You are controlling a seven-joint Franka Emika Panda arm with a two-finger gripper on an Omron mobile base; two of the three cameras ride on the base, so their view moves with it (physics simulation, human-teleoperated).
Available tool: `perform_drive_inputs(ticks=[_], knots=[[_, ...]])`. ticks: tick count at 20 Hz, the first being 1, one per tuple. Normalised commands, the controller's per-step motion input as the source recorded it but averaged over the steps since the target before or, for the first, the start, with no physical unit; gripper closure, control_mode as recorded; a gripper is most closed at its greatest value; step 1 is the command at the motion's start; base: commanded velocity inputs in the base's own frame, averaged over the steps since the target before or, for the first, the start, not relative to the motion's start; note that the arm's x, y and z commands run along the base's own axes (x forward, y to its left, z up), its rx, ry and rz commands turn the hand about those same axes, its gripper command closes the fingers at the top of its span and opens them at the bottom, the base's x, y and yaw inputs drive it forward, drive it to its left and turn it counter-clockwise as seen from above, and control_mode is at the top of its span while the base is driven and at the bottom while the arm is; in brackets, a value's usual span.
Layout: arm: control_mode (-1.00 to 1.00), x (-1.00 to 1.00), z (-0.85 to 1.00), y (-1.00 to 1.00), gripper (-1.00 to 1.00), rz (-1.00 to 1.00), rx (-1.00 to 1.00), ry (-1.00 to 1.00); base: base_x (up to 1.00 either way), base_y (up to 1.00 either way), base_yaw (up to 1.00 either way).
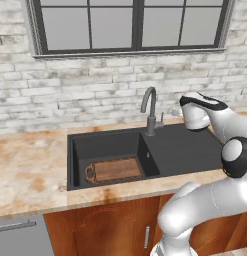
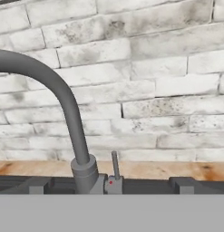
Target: Turn on the sink faucet with hot water and rinse the cutting board for ten seconds, then turn off the faucet. Push the cutting board to reach the water if necessary.
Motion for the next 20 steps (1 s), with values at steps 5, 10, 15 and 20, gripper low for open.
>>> perform_drive_inputs(ticks=[5, 10, 15, 20], knots=[[-1.00, 0.08, -0.23, 0.00, -1.00, 0.00, 0.00, -0.02, 0.00, 0.00, 0.00], [-1.00, 0.12, -0.20, 0.00, -1.00, 0.00, 0.00, -0.02, 0.00, 0.00, 0.00], [-1.00, 0.09, -0.25, 0.00, -1.00, 0.00, 0.00, -0.01, 0.00, 0.00, 0.00], [-1.00, 0.06, -0.26, 0.00, -1.00, 0.00, 0.00, -0.01, 0.00, 0.00, 0.00]])
